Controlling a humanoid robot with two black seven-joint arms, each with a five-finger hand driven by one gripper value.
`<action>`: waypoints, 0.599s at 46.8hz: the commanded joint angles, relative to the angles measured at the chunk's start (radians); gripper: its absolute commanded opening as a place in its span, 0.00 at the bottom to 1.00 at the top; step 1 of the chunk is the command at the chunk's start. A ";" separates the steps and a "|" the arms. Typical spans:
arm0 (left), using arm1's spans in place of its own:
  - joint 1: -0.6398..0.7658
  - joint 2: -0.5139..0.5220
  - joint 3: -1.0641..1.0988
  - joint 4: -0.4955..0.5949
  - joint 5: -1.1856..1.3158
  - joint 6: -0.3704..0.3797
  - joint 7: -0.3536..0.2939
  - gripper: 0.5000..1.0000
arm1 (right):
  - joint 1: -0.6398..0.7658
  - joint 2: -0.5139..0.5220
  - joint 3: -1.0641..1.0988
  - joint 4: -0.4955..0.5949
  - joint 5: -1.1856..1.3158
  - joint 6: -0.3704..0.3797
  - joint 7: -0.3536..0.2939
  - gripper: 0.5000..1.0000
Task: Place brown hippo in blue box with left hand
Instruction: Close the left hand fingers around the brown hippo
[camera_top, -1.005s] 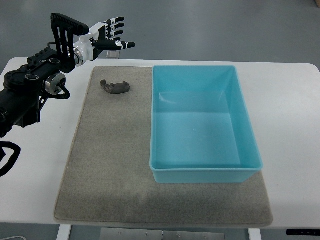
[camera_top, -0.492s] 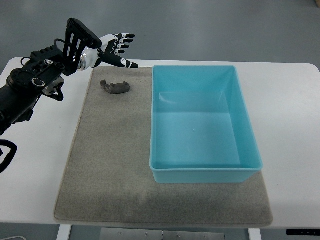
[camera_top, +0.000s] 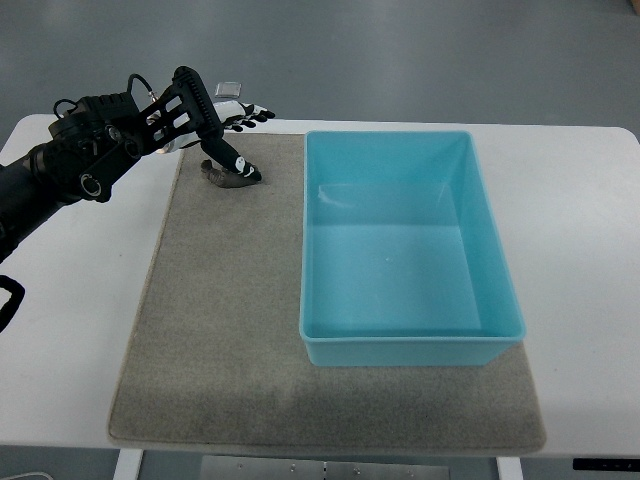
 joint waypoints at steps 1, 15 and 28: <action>0.000 -0.001 0.006 0.000 0.020 0.032 0.001 0.99 | 0.000 0.000 0.000 0.000 0.000 0.000 0.000 0.87; -0.003 -0.003 0.146 -0.063 0.088 0.126 -0.007 0.99 | 0.000 0.000 0.000 0.000 0.000 0.000 0.000 0.87; -0.054 0.006 0.167 -0.065 0.087 0.113 -0.007 0.99 | 0.000 0.000 0.000 0.000 0.000 0.000 0.000 0.87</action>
